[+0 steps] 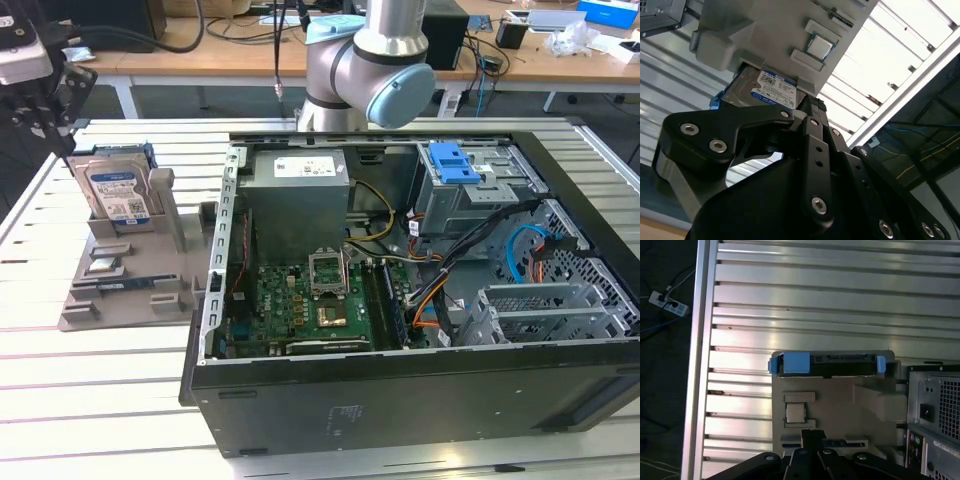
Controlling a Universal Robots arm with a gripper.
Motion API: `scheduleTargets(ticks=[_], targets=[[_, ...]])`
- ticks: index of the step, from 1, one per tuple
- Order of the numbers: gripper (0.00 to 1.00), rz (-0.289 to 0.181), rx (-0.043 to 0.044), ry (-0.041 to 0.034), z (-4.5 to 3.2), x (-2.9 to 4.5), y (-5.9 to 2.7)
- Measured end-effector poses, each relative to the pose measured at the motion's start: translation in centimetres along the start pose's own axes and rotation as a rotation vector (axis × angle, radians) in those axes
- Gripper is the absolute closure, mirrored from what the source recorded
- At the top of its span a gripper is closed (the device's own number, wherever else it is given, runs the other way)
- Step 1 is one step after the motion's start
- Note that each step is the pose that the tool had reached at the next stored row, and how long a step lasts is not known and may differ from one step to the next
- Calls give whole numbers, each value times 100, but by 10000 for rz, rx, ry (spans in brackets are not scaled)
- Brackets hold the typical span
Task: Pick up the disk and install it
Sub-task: 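Pick up the disk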
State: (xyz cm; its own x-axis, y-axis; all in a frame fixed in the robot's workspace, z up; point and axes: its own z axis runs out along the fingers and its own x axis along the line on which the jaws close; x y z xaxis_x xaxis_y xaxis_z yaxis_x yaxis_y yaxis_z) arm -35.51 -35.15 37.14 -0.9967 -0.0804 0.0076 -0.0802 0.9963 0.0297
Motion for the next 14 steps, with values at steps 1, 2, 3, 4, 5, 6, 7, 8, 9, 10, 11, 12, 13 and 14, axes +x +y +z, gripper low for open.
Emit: scheduleTargets(ticks=[1, 2, 3, 4, 5, 6, 7, 8, 9, 10, 11, 12, 13, 14], targets=[[89, -164, 1, 5, 0, 0, 0], [89, -323, 3, 9, 0, 0, 0], [89, -615, 5, 18, 0, 0, 0], [89, -853, 7, 26, 0, 0, 0], [89, -1108, 8, 32, 0, 0, 0], [89, -1529, 12, 45, 0, 0, 0], [89, -1920, 15, 57, 0, 0, 0], [89, -2057, 16, 61, 0, 0, 0], [89, -2199, 17, 65, 0, 0, 0], [89, -2361, 18, 70, 0, 0, 0], [89, -2511, 19, 74, 0, 0, 0], [89, -2867, 22, 84, 0, 0, 0], [89, -3124, 24, 92, 0, 0, 0], [89, -3265, 25, 97, 0, 0, 0]])
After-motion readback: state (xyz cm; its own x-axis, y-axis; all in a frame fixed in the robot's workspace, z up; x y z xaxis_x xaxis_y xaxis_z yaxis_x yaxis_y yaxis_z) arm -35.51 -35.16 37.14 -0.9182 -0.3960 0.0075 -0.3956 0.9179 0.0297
